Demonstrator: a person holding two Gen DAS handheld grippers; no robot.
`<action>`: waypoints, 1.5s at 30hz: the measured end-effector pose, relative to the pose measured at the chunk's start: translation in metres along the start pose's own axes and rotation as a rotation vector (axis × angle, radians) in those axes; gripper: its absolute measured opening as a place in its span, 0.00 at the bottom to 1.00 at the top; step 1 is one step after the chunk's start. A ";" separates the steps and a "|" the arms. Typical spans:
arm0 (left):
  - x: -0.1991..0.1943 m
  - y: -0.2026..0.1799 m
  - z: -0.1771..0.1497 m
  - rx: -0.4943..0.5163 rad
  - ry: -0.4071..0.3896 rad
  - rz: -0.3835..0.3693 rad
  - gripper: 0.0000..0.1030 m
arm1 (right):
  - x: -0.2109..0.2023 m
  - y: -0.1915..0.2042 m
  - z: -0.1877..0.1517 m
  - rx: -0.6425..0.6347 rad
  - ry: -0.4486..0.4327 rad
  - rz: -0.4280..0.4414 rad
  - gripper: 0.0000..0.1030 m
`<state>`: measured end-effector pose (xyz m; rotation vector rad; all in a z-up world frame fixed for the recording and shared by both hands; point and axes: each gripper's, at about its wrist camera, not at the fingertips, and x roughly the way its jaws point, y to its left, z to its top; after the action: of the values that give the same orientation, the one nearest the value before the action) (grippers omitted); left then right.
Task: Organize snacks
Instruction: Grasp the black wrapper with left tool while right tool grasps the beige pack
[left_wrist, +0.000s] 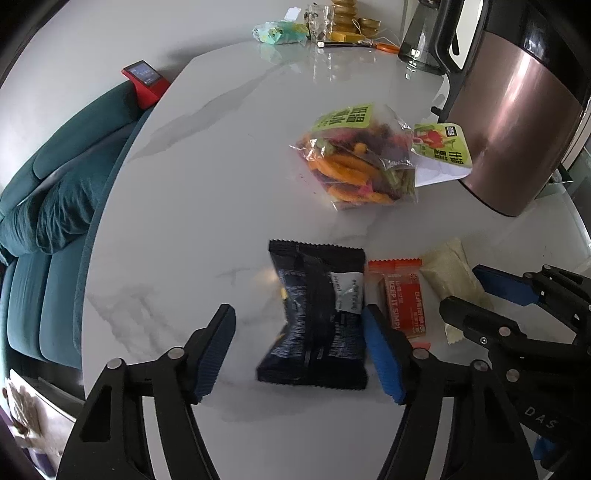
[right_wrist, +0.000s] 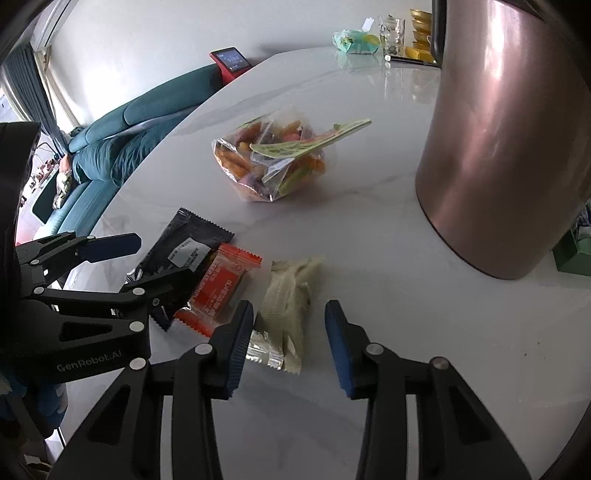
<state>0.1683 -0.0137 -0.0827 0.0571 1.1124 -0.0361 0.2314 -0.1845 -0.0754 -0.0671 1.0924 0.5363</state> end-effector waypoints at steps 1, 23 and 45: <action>0.001 -0.001 0.000 0.003 0.003 0.002 0.59 | 0.001 0.000 0.000 0.002 0.002 -0.002 0.57; 0.007 -0.001 0.005 0.002 -0.009 -0.033 0.32 | 0.004 -0.004 0.003 -0.021 -0.026 0.039 0.27; -0.006 -0.008 0.000 0.003 -0.038 0.000 0.28 | -0.006 0.011 0.007 -0.078 -0.008 0.001 0.15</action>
<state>0.1656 -0.0219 -0.0779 0.0589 1.0743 -0.0383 0.2307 -0.1749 -0.0646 -0.1325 1.0640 0.5797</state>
